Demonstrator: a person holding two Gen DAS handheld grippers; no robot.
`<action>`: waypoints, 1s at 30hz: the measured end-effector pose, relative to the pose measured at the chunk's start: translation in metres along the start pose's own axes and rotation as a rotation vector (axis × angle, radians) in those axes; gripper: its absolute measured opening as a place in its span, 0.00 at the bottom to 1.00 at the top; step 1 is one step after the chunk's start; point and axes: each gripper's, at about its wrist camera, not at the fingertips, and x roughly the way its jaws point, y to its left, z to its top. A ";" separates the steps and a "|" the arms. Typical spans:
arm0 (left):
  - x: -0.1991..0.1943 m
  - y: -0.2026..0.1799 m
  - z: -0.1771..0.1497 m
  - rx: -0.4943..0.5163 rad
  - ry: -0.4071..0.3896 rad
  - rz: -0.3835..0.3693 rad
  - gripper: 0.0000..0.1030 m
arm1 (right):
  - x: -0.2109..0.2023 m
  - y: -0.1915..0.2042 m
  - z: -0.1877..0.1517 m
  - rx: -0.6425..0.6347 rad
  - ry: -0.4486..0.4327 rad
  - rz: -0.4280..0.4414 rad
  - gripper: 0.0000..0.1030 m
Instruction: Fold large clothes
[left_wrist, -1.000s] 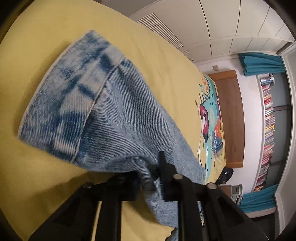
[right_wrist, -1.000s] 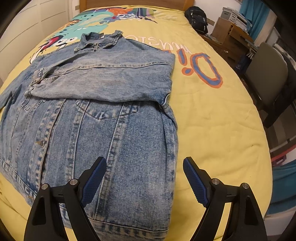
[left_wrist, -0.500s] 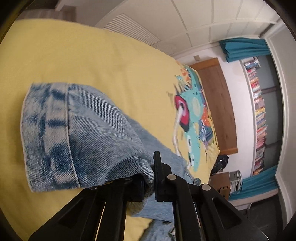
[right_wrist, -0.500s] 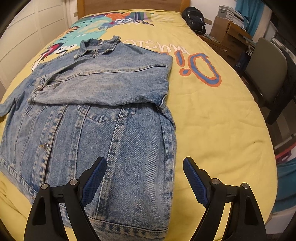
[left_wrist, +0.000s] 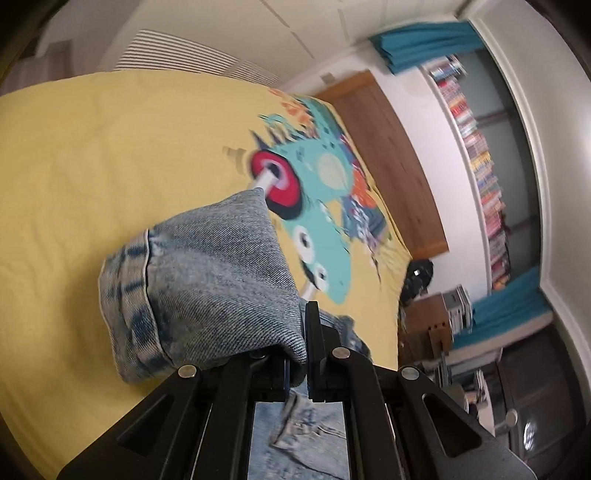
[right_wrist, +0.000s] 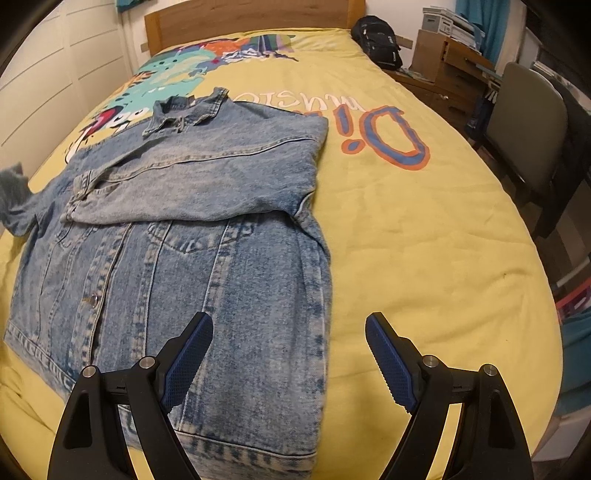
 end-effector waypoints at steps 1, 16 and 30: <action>0.007 -0.012 -0.004 0.020 0.012 -0.008 0.04 | 0.000 -0.003 -0.001 0.006 -0.002 0.004 0.83; 0.101 -0.124 -0.089 0.171 0.186 -0.115 0.04 | -0.005 -0.030 -0.008 0.050 -0.025 0.011 0.83; 0.163 -0.181 -0.193 0.315 0.389 -0.128 0.04 | -0.005 -0.069 -0.020 0.115 -0.018 -0.012 0.83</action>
